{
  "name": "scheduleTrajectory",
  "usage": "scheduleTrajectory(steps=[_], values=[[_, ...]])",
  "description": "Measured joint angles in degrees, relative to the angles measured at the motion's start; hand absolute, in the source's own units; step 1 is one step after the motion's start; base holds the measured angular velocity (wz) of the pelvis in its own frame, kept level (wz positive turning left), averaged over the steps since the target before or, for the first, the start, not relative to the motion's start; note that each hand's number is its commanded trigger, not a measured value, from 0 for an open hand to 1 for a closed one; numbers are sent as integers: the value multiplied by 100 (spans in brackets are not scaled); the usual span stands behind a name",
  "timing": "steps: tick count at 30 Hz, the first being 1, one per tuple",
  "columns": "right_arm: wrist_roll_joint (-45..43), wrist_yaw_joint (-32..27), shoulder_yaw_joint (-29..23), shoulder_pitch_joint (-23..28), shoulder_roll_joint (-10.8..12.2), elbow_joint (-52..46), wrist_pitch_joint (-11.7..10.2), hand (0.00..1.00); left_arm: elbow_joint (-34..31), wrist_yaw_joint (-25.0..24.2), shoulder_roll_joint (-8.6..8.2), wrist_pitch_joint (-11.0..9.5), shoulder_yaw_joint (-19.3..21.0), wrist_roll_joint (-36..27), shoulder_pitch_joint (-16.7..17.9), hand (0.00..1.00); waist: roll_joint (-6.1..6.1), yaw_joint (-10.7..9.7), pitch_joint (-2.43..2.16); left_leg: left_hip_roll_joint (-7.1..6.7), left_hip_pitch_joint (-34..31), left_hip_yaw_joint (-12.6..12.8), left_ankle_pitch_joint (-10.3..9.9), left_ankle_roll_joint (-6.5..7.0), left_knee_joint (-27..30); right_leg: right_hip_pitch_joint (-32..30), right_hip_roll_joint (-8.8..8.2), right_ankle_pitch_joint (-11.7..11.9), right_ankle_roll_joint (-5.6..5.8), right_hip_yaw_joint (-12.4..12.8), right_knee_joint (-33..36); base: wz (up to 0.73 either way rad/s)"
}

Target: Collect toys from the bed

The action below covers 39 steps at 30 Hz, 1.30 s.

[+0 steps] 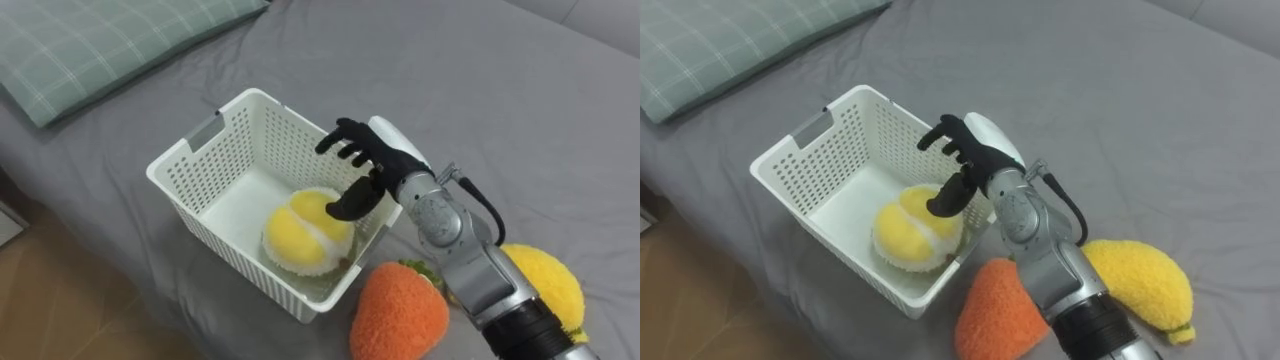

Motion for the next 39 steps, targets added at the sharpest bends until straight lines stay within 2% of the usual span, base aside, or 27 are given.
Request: scheduleTrajectory(steps=[5, 8, 14, 17, 19, 24, 26, 28, 33, 35, 39], values=[[71, -82, -56, 0, 1, -97, -1, 0, 66, 5, 9, -9, 4, -1, -12, 0, -5, -72, -3, -1, 14, 14, 11, 4, -15, 10, 25, 0, 0, 20, -7, -1], [169, -218, -158, 0, 5, -211, -133, 0, 143, 7, 29, -20, 5, -3, -21, 0, -2, -104, -2, 14, 83, 81, 12, 5, -28, 45, 27, 0, 0, 96, -8, -10], [580, -687, -487, -1, -1, -391, -218, 0, 86, 5, 29, -21, 4, -8, -28, 0, -25, -278, -30, 22, 109, 93, 11, 5, -63, 57, 27, 4, 4, 109, -10, -2], [664, -946, -876, 35, -1, -513, -235, 0, 17, 5, -28, -17, 62, -4, 73, 0, 46, -403, -56, 23, 169, 144, 22, 23, -71, 85, -15, 12, 14, 129, -8, -7], [827, -1144, -1139, 39, -59, -630, -289, 0, 18, 5, -78, -17, 183, -5, 154, 0, 114, -583, -102, 18, 204, 174, 28, 33, -81, 98, -18, 20, 27, 161, -8, -6], [1206, -1465, -1387, 245, -243, -836, -435, 0, 15, 11, -86, -29, 250, -16, 252, 0, 195, -883, -147, 46, 359, 312, 33, 39, -182, 163, -20, 20, 28, 314, 2, -14], [1343, -1464, -1500, 428, -245, -845, -439, 0, 18, 11, -87, -31, 237, -22, 329, 0, 202, -990, -153, 58, 425, 377, 29, 42, -245, 198, -10, 20, 28, 414, 0, -18], [1311, -1491, -1695, 651, -243, -951, -438, 0, 23, 15, -89, -39, 246, -14, 328, 0, 209, -1188, -152, 64, 470, 418, 30, 43, -266, 198, 11, 20, 29, 446, 13, -13], [1284, -1716, -2214, 1035, -340, -1035, -529, 0, 42, 9, -80, -72, 402, -14, 313, 0, 216, -1410, -148, 76, 501, 517, 24, 54, -284, 158, 20, 20, 29, 584, 83, -14], [1330, -1768, -2289, 1174, -420, -1003, -542, 0, 42, -2, -75, -78, 406, -16, 311, 0, 215, -1410, -147, 99, 560, 621, 22, 56, -296, 167, 31, 20, 29, 679, 89, -21], [1276, -1752, -2417, 1473, -445, -990, -543, 0, 38, -119, -74, -79, 424, -3, 322, 0, 208, -1593, -141, 115, 562, 643, 1, 53, -298, 174, 53, 20, 28, 723, 95, -4]])
